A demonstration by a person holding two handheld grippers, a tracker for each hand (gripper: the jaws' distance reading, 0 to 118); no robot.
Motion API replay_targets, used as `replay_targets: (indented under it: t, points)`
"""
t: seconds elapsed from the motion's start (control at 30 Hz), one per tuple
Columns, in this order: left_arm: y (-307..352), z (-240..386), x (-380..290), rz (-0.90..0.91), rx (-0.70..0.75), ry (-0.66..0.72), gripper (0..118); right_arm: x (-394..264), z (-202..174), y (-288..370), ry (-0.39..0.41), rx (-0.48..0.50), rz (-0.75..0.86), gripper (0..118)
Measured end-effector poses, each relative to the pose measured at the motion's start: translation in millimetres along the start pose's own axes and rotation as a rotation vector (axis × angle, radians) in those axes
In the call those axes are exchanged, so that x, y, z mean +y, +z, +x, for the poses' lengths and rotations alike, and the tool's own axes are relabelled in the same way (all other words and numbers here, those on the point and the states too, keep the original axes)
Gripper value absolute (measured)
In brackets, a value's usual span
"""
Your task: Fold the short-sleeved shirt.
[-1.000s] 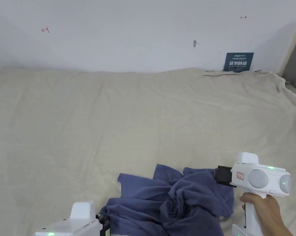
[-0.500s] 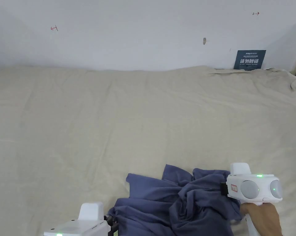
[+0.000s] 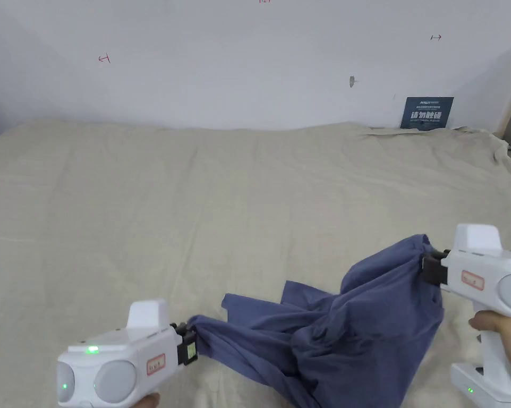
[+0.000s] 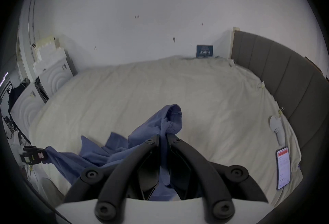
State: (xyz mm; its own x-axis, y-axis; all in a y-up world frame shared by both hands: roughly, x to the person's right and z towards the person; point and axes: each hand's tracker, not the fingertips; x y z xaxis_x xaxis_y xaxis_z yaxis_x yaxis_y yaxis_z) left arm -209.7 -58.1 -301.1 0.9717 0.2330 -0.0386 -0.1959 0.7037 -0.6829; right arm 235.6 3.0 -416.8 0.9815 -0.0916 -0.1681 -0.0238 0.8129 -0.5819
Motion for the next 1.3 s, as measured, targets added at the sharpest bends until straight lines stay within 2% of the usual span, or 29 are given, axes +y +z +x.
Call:
replay_targets:
  t: [0.27, 0.6, 0.77, 1.03, 1.3]
  points:
    - [27.1, -13.4, 83.2, 0.152, 0.023, -0.004, 2, 47.4, 26.5, 65.2, -0.049, 0.002, 0.131, 6]
    - [64.1, -20.7, 194.5, 0.318, 0.111, -0.035, 2, 111.9, 50.9, 94.1, -0.061, -0.074, 0.216, 6]
    - [71.8, -24.2, 243.4, 0.365, 0.151, -0.044, 2, 142.7, 62.4, 87.7, -0.071, -0.107, 0.234, 5]
    - [62.7, -26.7, 317.7, 0.427, 0.233, -0.092, 2, 189.6, 55.6, 53.1, -0.056, -0.115, 0.268, 6]
    - [62.1, -50.1, 335.1, 0.498, 0.233, -0.046, 2, 207.3, 45.7, 14.4, -0.072, -0.106, 0.298, 6]
